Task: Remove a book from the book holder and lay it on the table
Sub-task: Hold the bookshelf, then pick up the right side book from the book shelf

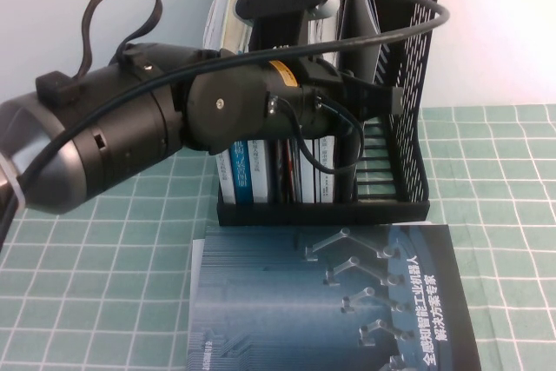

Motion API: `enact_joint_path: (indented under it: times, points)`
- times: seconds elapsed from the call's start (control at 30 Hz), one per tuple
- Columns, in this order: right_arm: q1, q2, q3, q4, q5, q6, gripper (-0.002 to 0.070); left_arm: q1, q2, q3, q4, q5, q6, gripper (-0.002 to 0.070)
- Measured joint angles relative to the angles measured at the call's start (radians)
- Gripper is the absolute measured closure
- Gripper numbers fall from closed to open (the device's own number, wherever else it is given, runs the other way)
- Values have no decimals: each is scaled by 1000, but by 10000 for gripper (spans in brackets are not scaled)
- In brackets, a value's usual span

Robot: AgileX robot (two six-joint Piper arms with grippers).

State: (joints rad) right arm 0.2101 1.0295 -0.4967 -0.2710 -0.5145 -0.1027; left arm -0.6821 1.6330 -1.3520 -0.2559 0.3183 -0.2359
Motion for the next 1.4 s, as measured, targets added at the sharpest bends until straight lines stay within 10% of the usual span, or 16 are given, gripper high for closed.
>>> enact_joint_path:
  times: [0.2, 0.5, 0.8, 1.0, 1.2, 1.4]
  points:
    - [28, 283, -4, -206, -370, 111, 659, 0, 0, 0, 0, -33, -9, 678]
    - [35, 650, -93, -276, -605, 237, 312, 41, 0, -2, -4, -18, -68, 678]
    - [161, 734, -226, -221, -580, 235, 275, 55, 0, -2, -4, -3, -82, 678]
    - [215, 759, -344, -83, -492, 139, 325, 55, 2, -2, -4, -3, -82, 678]
    - [217, 771, -380, -35, -484, 116, 610, 55, 18, -2, -6, 6, -80, 678]
    - [219, 771, -380, 6, -545, 116, 658, 36, 18, -2, 0, 13, -53, 678]
